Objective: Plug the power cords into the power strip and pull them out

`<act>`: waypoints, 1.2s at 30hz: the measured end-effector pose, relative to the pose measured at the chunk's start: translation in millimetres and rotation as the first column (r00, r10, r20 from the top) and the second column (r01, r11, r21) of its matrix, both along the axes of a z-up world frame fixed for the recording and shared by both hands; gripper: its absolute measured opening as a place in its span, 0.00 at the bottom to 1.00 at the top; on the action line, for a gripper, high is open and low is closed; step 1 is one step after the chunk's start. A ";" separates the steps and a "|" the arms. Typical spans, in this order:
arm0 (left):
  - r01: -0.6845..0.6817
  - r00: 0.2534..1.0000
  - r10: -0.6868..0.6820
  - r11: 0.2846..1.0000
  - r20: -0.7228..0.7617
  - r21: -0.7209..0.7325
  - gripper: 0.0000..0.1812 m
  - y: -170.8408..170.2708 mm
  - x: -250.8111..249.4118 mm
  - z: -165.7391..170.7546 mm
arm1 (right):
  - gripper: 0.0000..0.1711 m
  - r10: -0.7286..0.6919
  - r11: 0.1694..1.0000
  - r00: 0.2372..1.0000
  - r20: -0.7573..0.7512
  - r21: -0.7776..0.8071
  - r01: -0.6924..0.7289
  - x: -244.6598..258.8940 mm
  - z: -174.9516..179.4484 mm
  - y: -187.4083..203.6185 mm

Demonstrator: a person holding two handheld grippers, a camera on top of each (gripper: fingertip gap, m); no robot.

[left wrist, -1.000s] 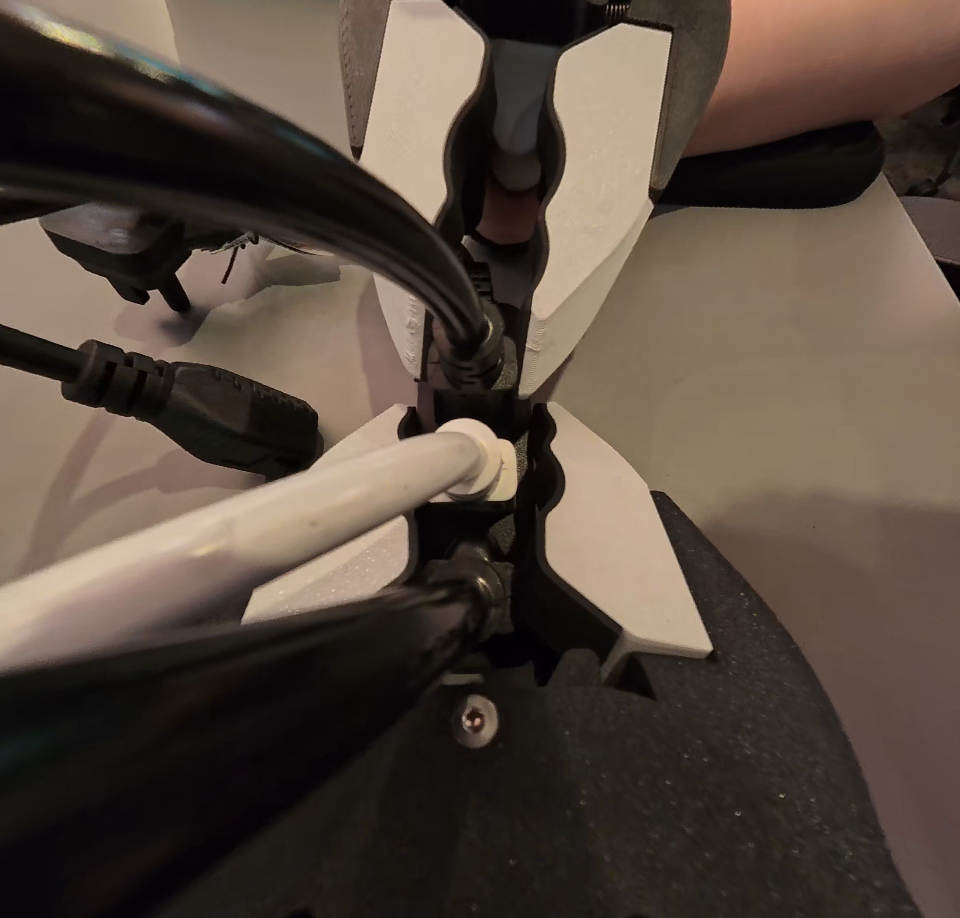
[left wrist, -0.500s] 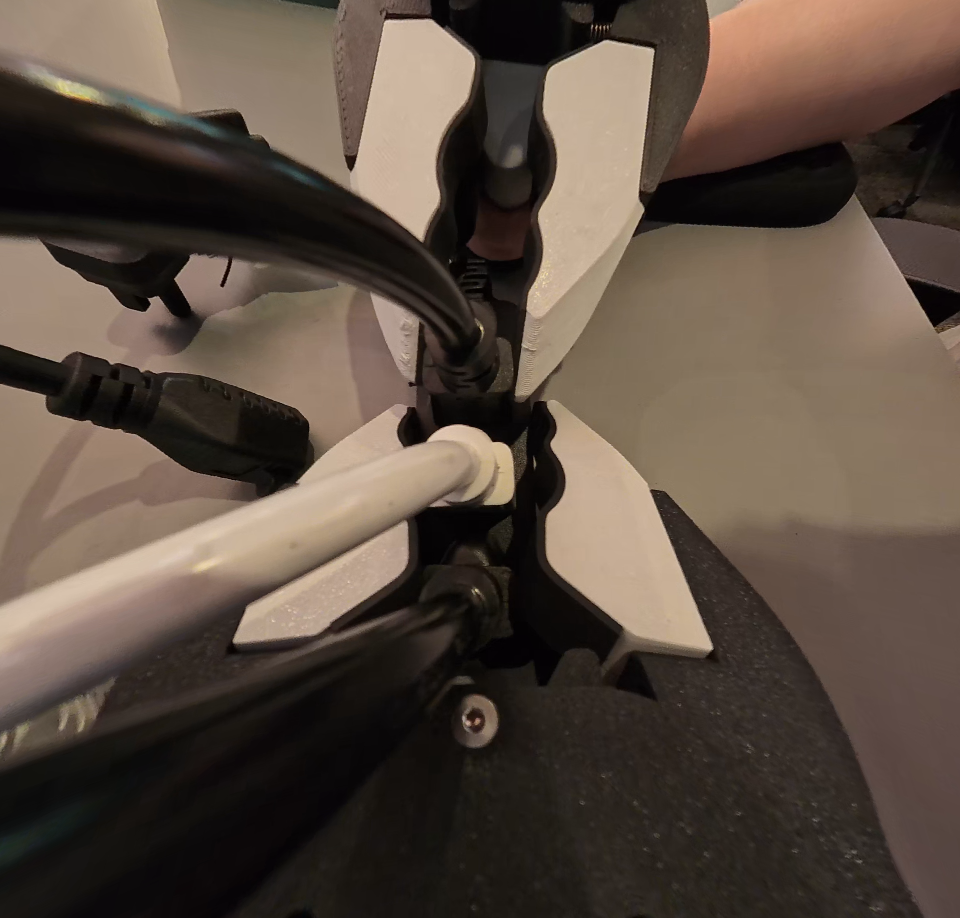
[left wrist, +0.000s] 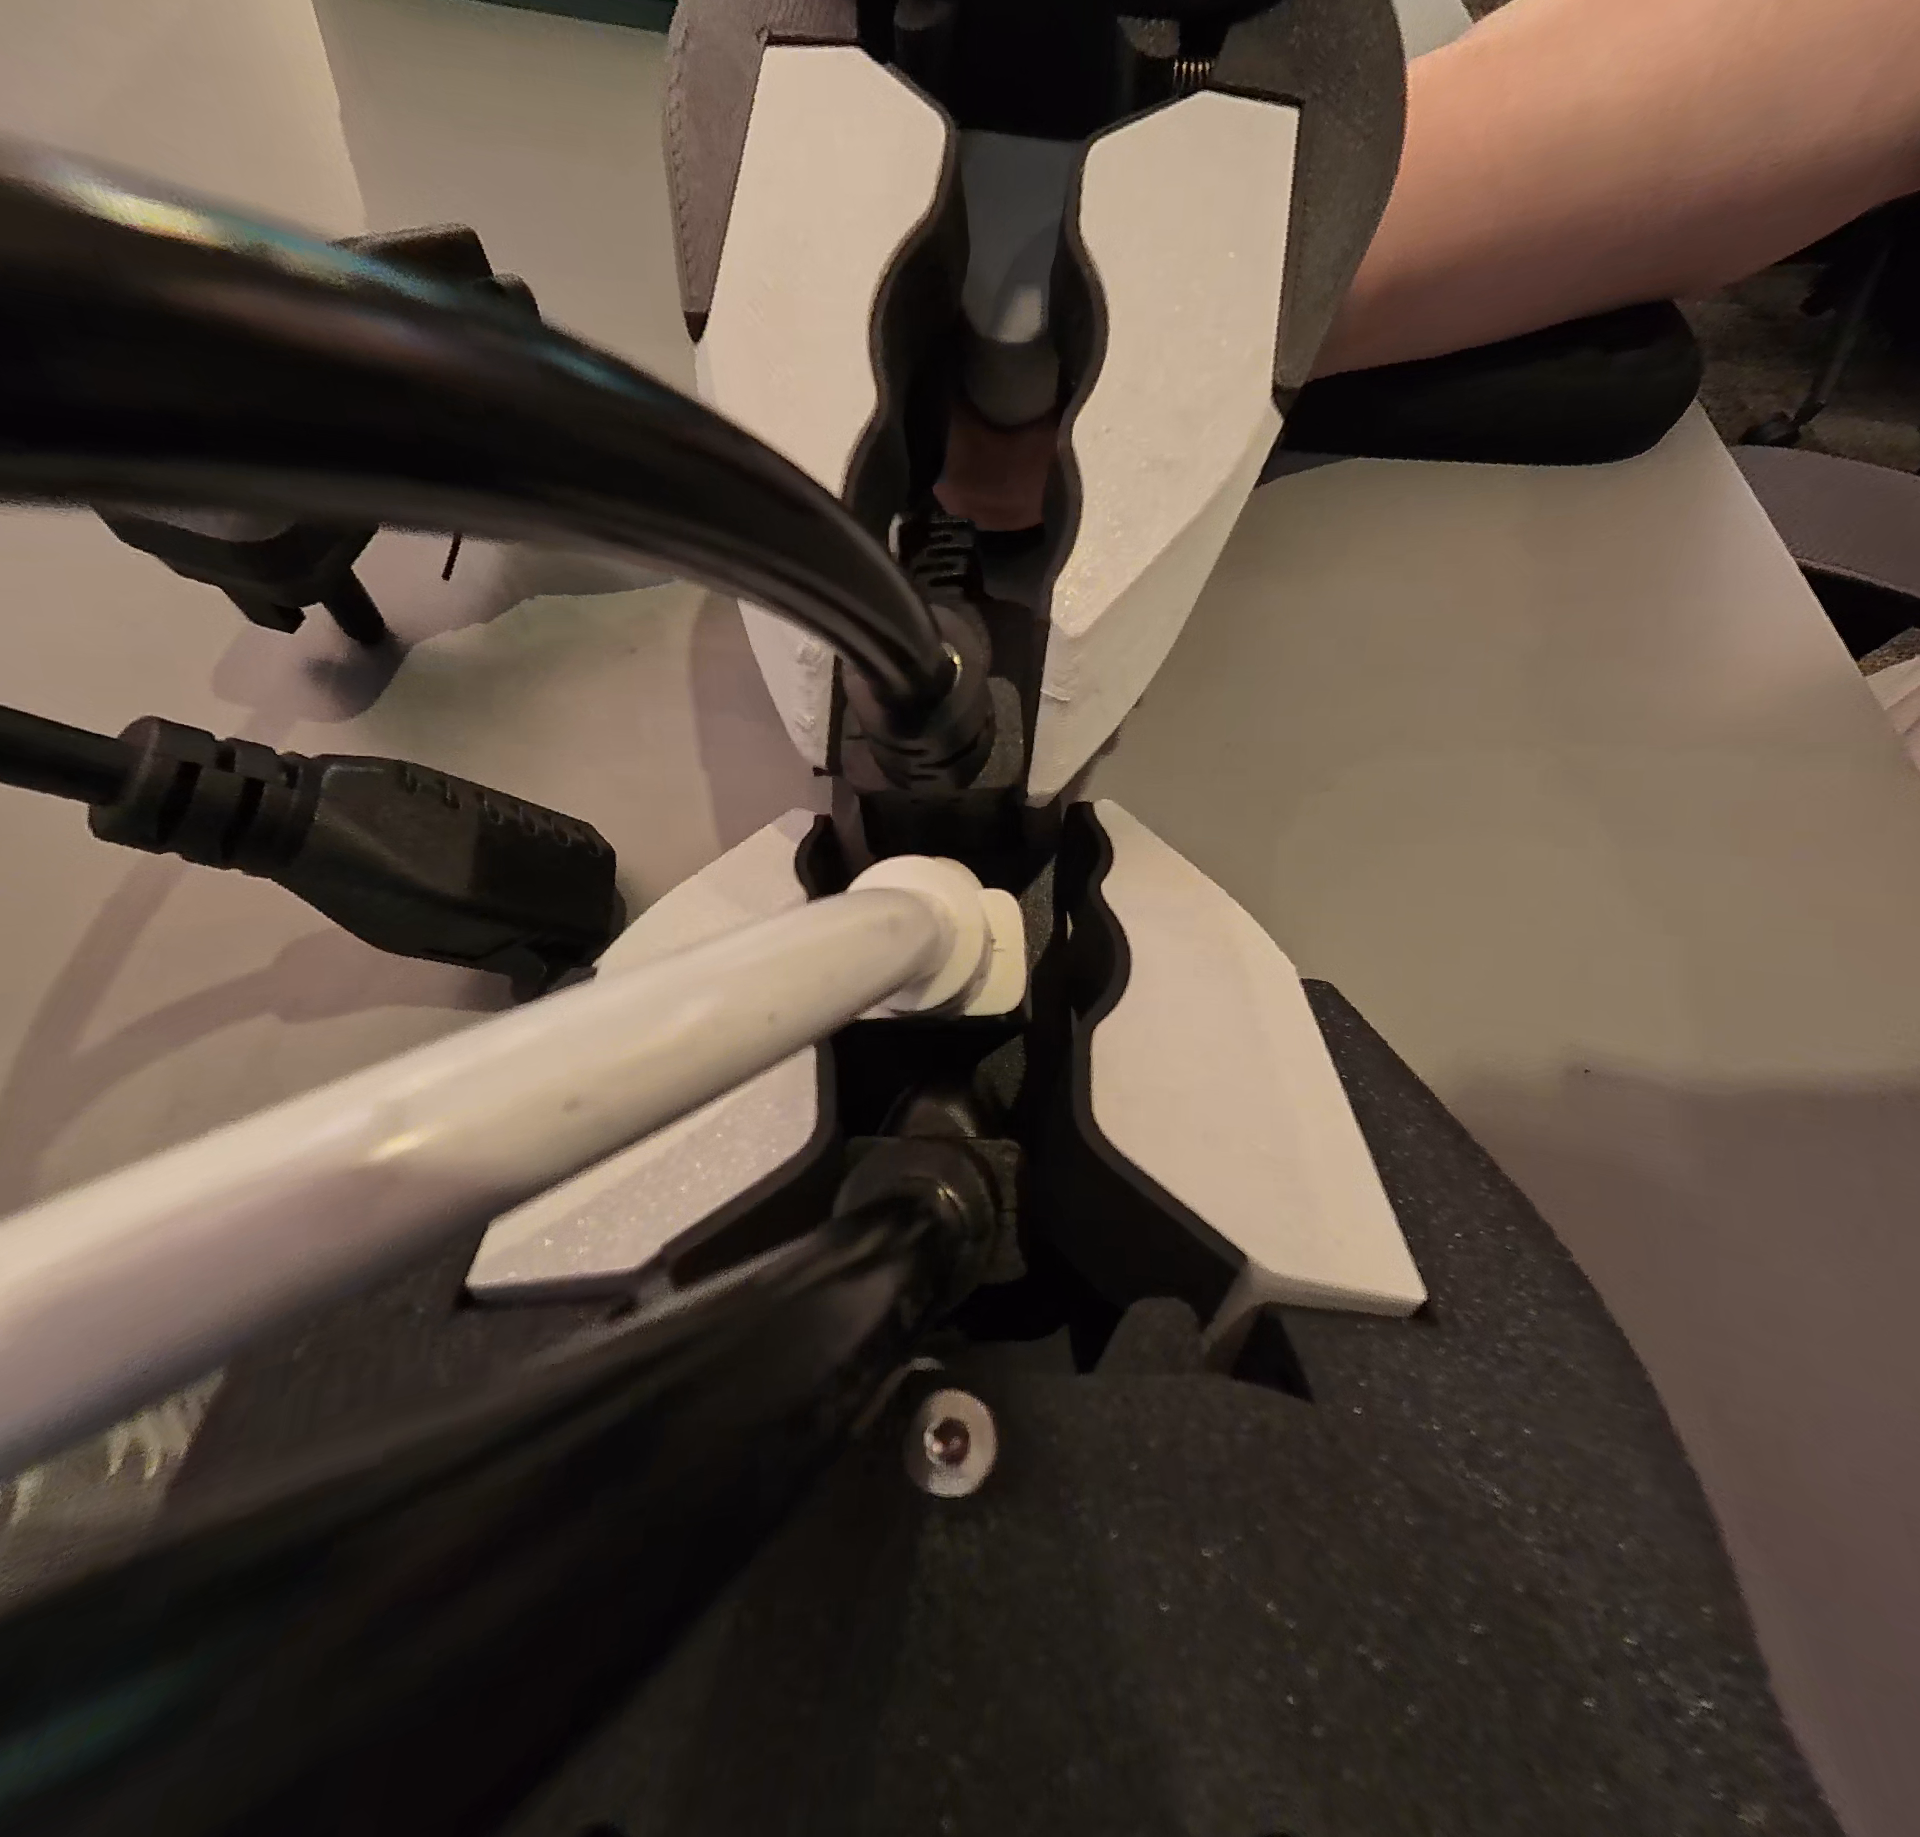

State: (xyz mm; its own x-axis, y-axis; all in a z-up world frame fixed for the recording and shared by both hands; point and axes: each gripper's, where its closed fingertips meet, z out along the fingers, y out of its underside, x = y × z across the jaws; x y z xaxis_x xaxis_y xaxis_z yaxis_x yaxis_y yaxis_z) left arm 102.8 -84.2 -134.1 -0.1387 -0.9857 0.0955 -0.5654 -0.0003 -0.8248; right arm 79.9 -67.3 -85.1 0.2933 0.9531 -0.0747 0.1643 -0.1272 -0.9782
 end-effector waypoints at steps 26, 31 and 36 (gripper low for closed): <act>0.039 0.999 -0.039 0.999 0.005 -0.027 0.24 -2.8 -1.5 2.8 | 0.10 0.030 0.999 0.999 0.018 0.027 -0.030 -2.8 1.3 -3.4; 0.031 1.000 -0.032 0.996 -0.003 -0.085 0.24 2.0 -1.6 3.0 | 0.11 0.032 0.995 0.999 -0.038 -0.093 -0.036 -0.8 0.3 4.4; 0.034 0.999 -0.033 0.983 0.006 -0.179 0.24 6.2 -6.6 13.6 | 0.12 0.040 0.975 0.993 -0.107 -0.215 -0.063 -2.5 3.1 12.4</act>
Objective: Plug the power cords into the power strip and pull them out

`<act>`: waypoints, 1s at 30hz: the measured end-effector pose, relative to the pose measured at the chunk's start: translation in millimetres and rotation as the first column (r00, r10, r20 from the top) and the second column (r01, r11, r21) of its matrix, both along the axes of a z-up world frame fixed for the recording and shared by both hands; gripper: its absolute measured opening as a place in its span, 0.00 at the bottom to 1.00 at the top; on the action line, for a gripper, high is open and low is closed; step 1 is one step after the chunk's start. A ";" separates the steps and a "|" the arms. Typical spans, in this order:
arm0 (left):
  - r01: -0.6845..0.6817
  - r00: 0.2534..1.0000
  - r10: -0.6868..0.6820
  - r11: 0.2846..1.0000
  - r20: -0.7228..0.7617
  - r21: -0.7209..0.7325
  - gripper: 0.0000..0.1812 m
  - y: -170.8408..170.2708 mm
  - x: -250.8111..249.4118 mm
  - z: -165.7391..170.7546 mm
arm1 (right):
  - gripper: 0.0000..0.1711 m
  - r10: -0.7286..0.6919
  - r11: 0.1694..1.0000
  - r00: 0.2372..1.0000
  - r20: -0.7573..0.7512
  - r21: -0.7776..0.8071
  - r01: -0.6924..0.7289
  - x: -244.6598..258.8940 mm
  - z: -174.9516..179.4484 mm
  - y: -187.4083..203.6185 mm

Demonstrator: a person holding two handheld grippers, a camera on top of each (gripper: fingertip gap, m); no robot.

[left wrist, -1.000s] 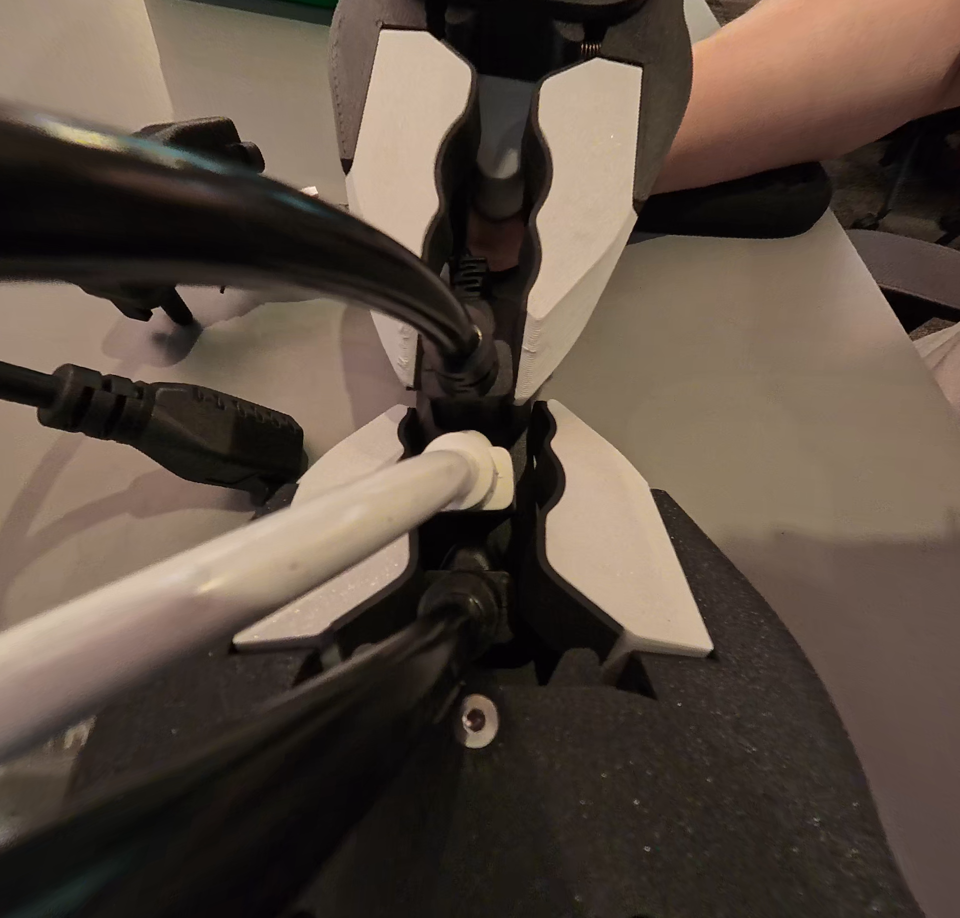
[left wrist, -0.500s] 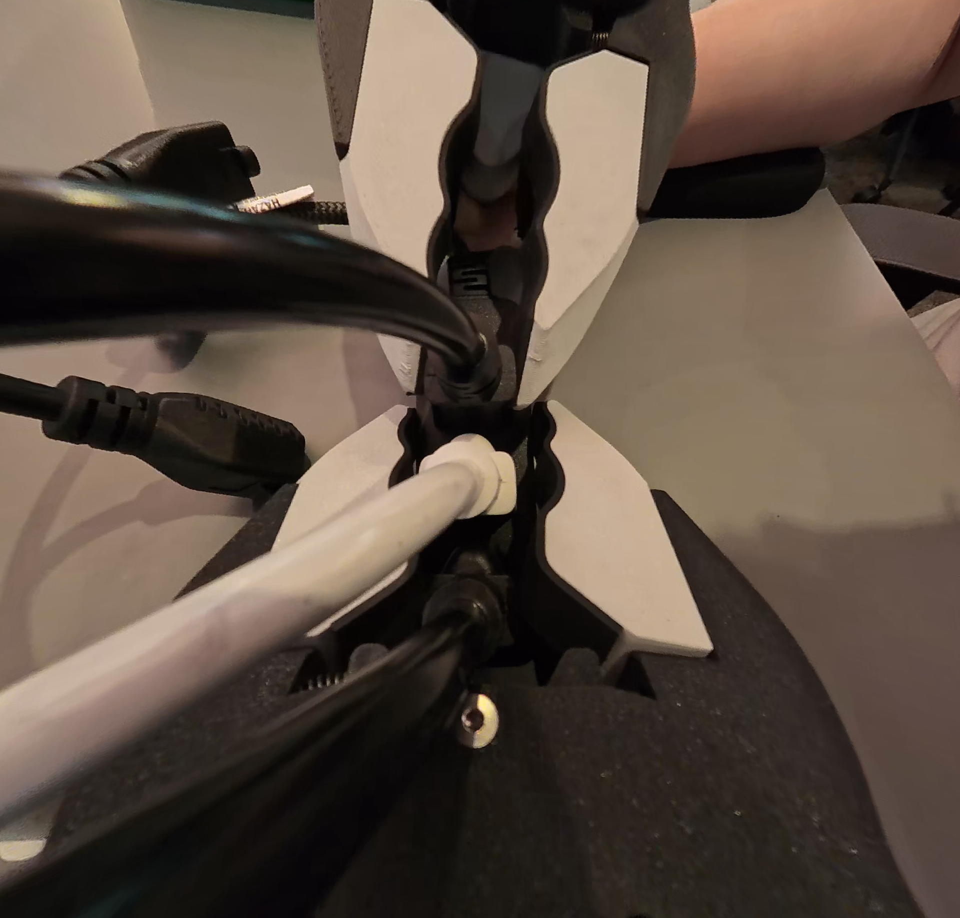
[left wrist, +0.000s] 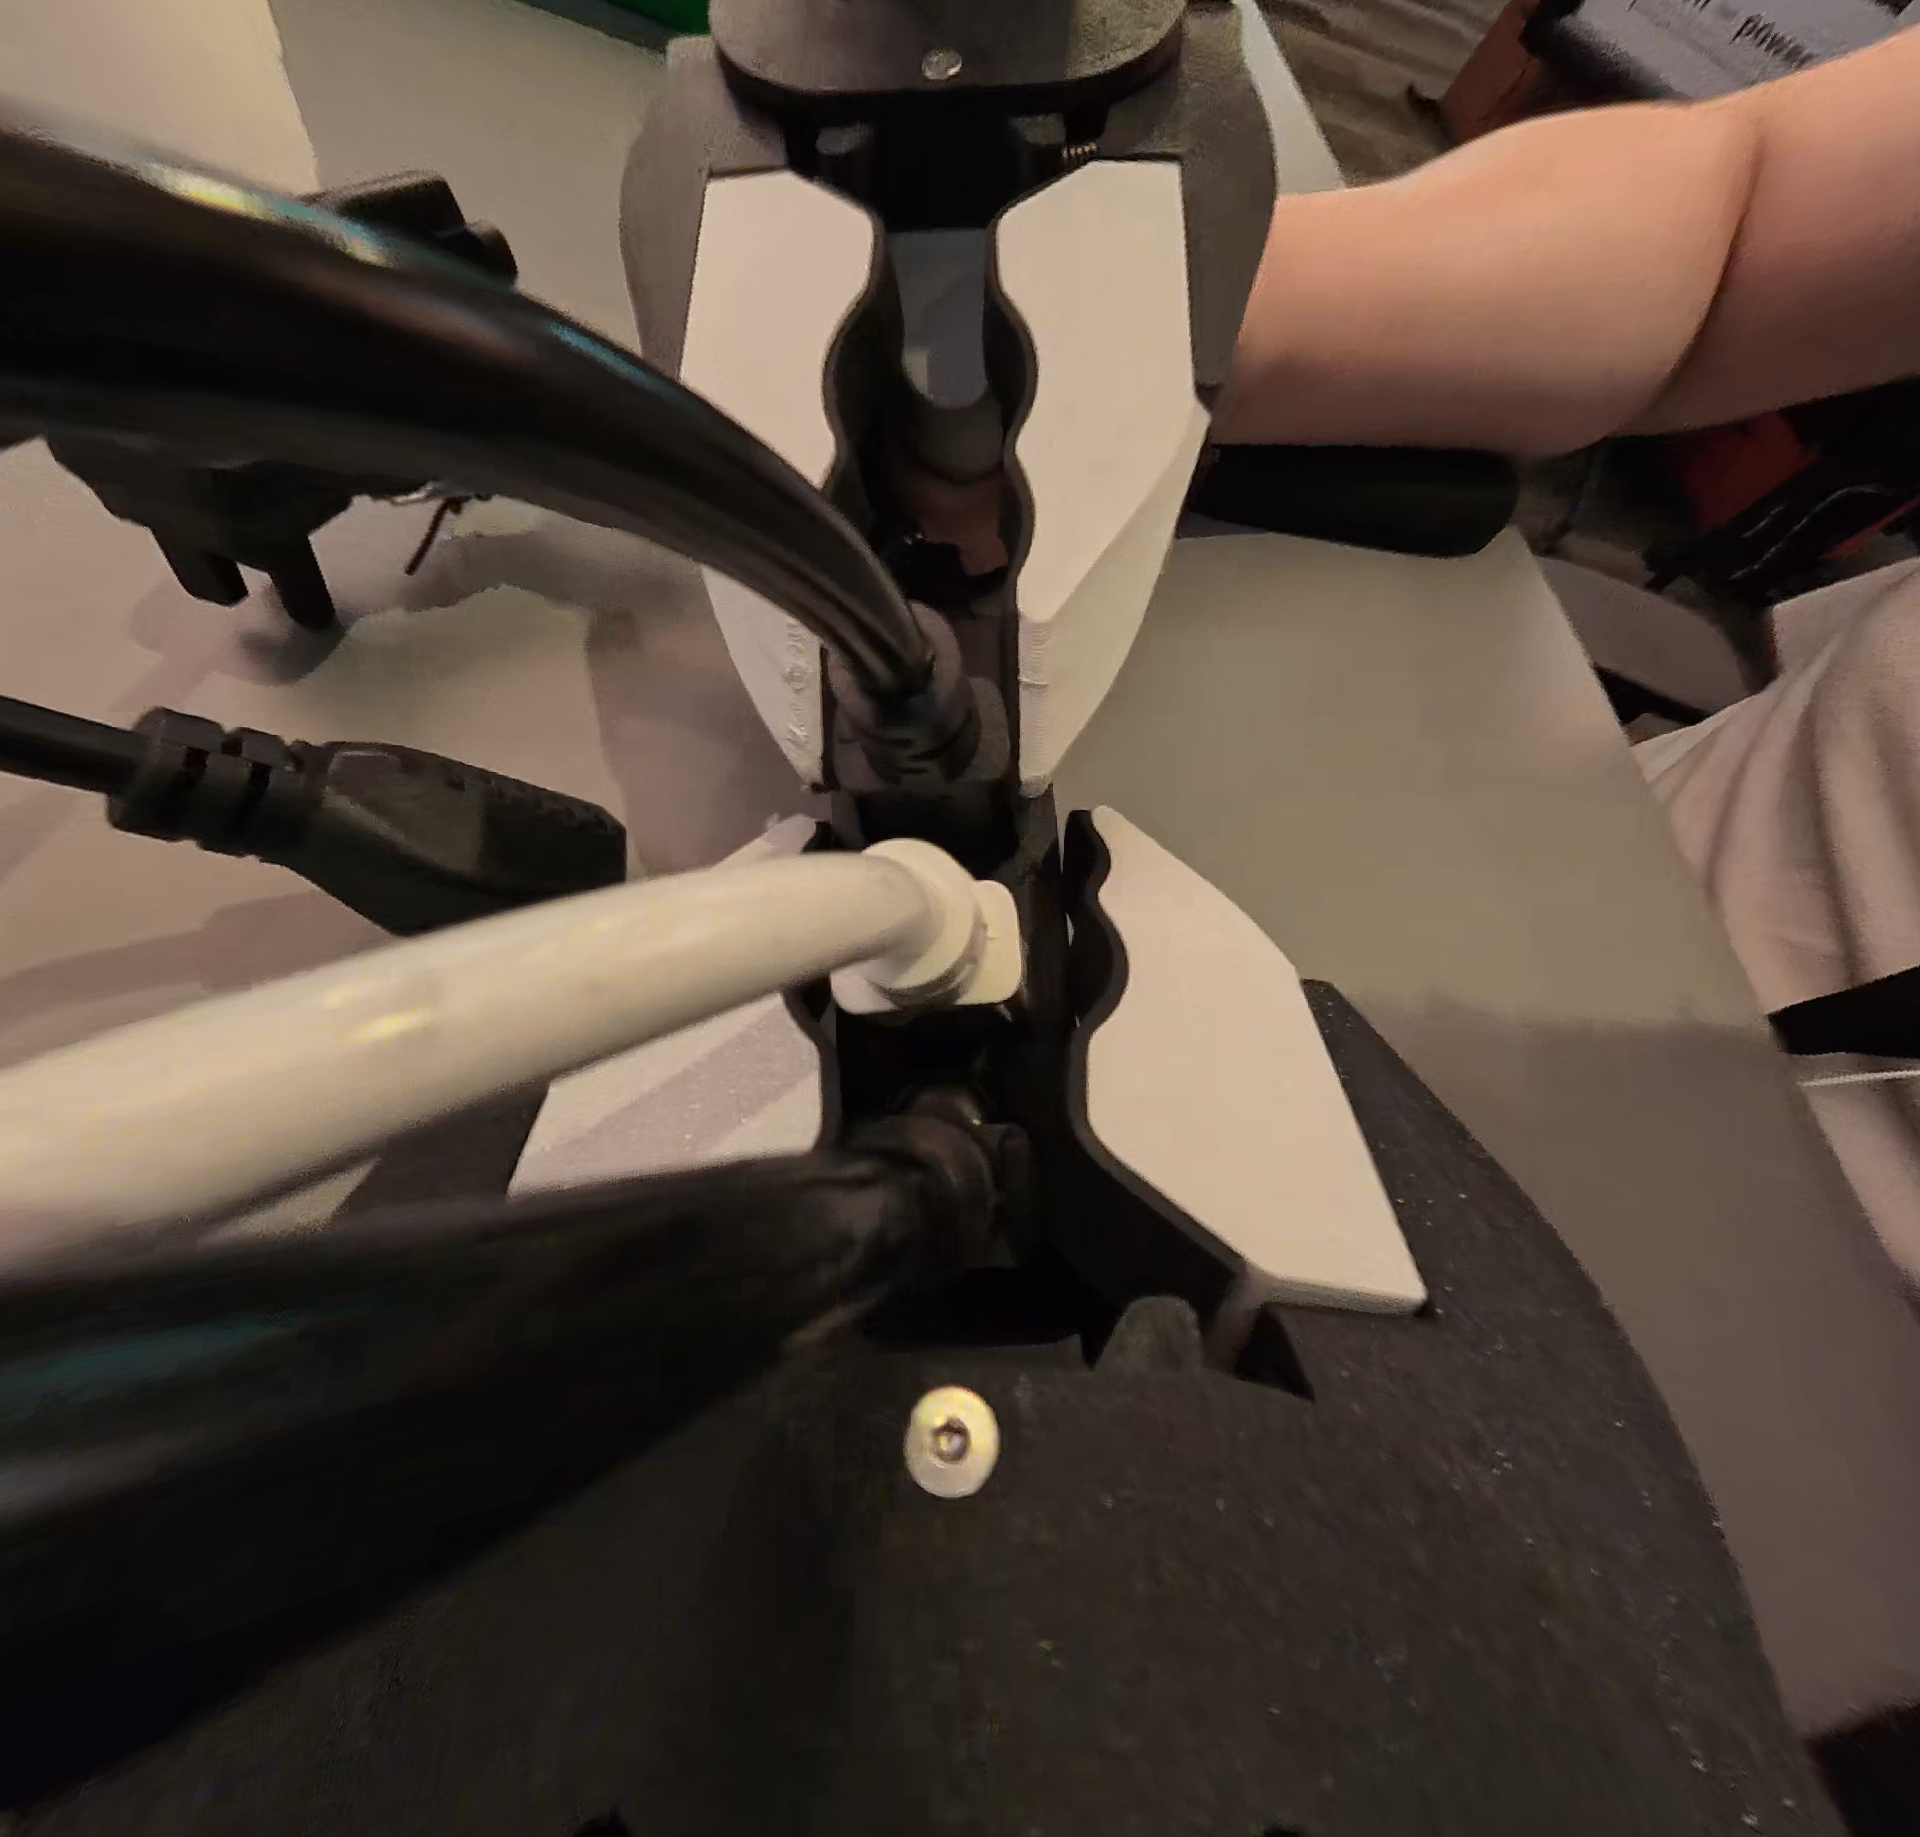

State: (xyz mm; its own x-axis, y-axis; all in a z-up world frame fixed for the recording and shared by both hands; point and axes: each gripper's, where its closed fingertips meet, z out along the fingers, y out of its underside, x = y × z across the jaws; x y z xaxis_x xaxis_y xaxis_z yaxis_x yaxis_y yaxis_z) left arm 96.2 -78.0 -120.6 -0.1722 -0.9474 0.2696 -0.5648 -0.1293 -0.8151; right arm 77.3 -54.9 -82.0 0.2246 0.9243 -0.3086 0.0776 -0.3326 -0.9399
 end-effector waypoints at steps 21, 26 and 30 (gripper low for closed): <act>-0.147 0.970 0.202 0.930 0.135 -0.336 0.33 28.2 -7.3 26.8 | 0.13 -0.218 0.933 0.928 -0.302 -0.344 0.107 30.3 21.4 31.5; -0.115 0.972 0.181 0.922 0.149 -0.369 0.30 21.4 -1.6 28.2 | 0.13 -0.220 0.932 0.926 -0.308 -0.347 0.105 30.7 21.2 31.5; -0.126 0.973 0.181 0.937 0.142 -0.325 0.30 25.7 -5.8 28.8 | 0.13 -0.211 0.941 0.934 -0.287 -0.319 0.115 29.8 19.8 30.5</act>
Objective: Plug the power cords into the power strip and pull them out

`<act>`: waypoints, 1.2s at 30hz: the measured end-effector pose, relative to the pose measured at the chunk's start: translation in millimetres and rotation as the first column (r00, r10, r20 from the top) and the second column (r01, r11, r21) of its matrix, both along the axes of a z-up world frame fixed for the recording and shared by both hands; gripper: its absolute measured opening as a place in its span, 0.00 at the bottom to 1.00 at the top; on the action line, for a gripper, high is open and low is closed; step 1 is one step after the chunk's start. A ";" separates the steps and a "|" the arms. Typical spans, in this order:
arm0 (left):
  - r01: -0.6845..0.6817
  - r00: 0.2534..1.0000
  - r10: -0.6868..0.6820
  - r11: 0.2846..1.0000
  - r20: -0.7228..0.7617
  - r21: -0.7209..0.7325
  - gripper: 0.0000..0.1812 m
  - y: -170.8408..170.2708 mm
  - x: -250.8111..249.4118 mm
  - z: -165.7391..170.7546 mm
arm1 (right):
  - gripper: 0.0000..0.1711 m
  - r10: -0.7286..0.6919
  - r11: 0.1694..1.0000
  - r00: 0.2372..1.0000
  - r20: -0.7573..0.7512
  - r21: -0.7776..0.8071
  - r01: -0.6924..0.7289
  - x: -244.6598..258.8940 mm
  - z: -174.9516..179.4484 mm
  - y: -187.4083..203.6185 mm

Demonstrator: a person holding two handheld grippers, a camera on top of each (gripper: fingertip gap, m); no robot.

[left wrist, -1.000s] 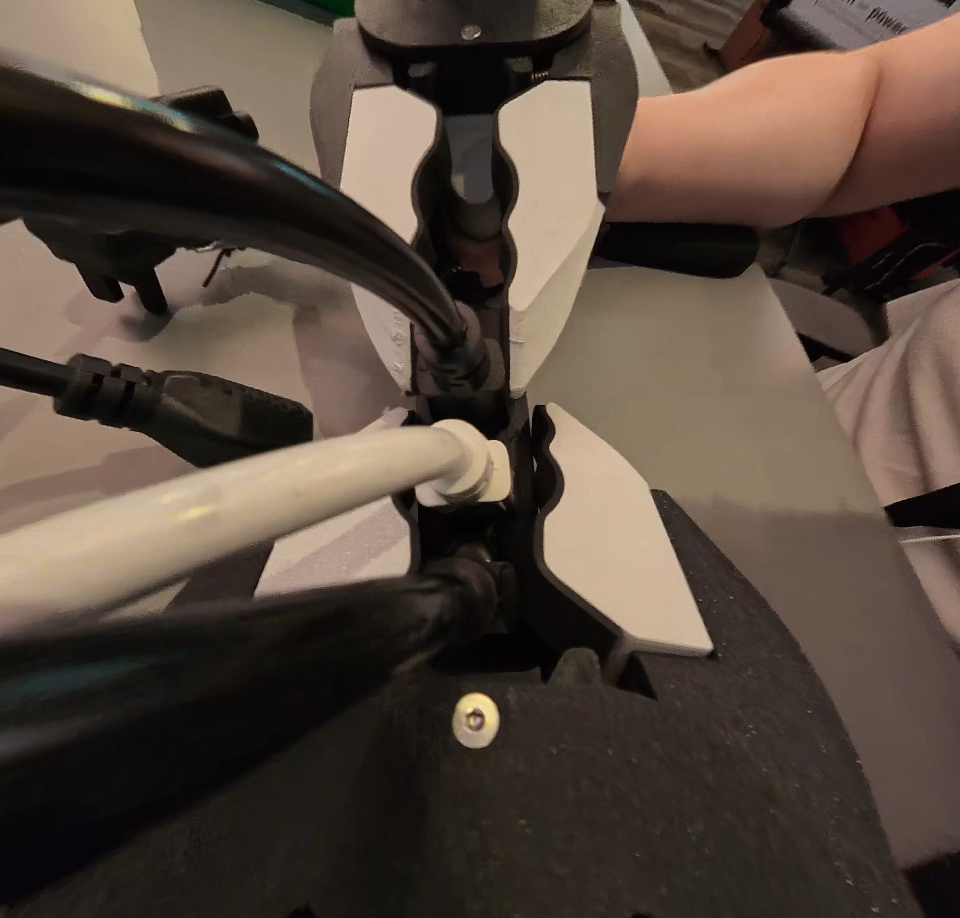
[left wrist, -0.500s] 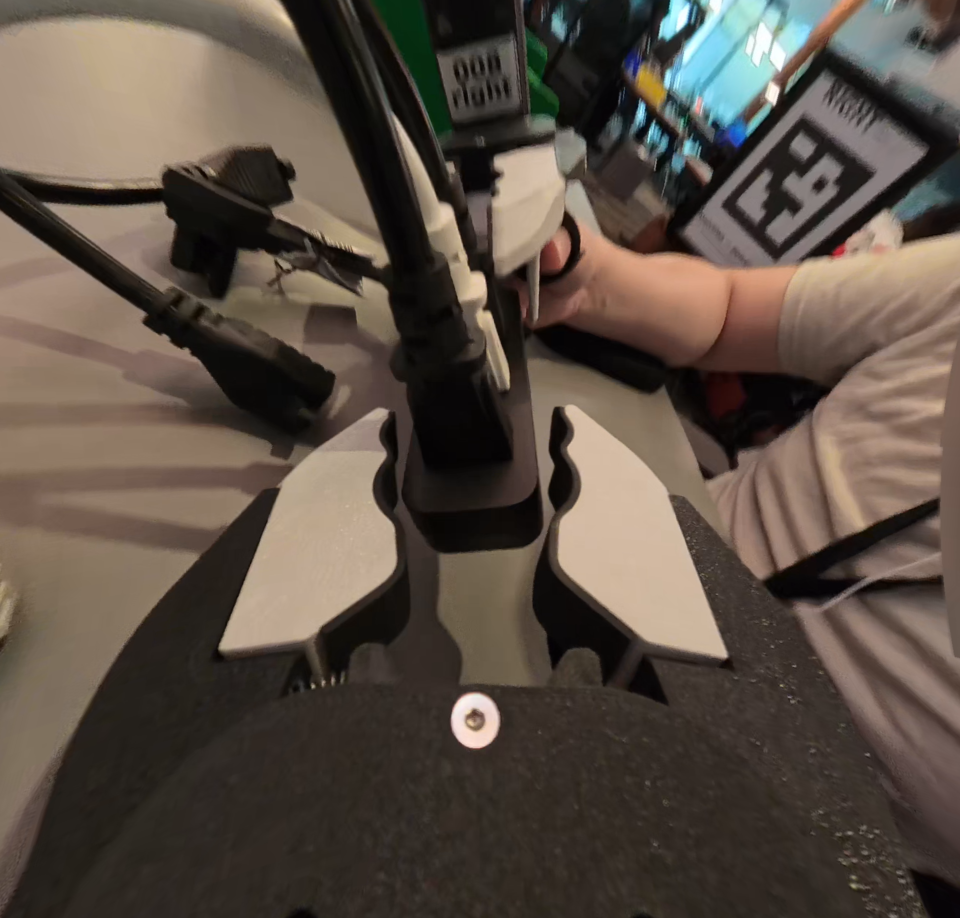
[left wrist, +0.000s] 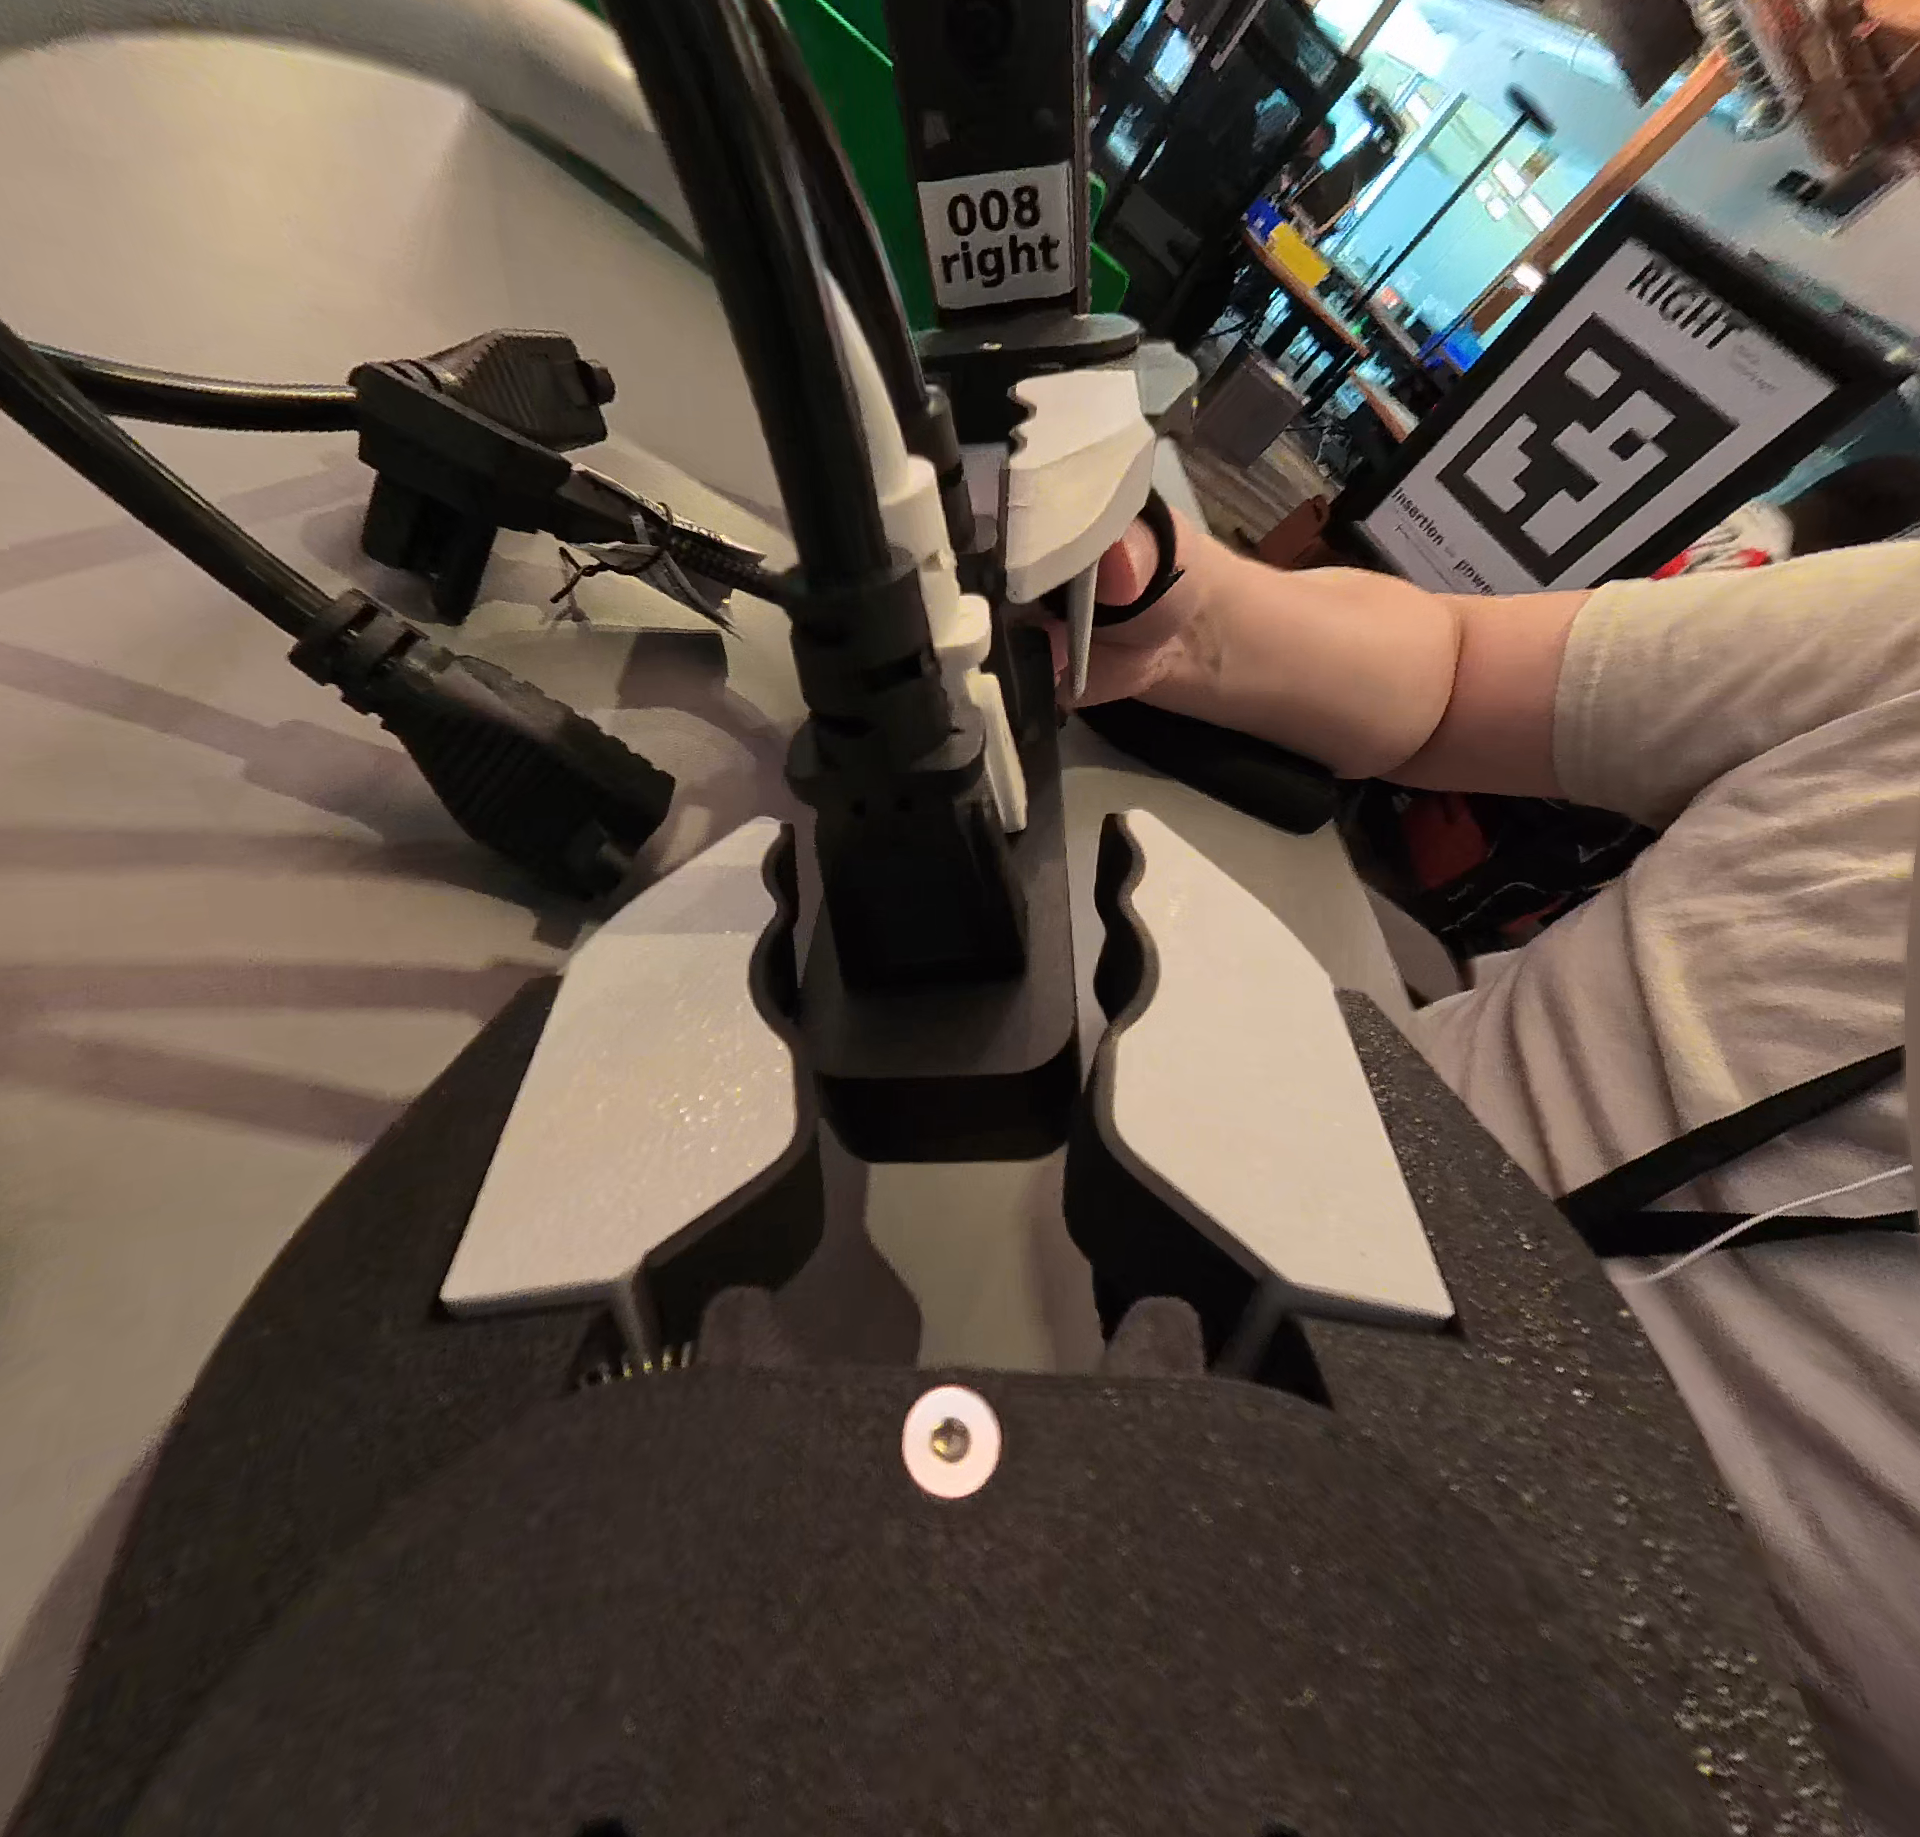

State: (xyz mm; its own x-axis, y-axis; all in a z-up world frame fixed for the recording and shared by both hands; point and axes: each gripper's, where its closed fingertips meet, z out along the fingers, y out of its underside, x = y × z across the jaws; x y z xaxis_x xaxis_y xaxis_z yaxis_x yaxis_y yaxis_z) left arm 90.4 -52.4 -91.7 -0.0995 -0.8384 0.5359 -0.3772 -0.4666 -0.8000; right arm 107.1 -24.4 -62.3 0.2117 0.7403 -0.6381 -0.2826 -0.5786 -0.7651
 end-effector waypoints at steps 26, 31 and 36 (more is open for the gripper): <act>0.159 0.986 -0.114 0.868 -0.125 0.471 0.14 -23.0 0.9 -27.3 | 0.14 0.144 0.878 0.377 0.915 0.057 -0.474 -16.7 -46.0 -45.3; 0.155 0.986 -0.100 0.844 -0.134 0.513 0.14 -24.2 0.9 -28.5 | 0.14 0.195 0.868 0.232 0.953 -0.058 -0.493 -17.3 -49.2 -48.4; 0.180 0.977 -0.079 0.808 -0.200 0.561 0.16 -25.8 5.2 -41.5 | 0.14 0.195 0.865 0.106 0.975 -0.120 -0.488 -15.4 -50.5 -49.3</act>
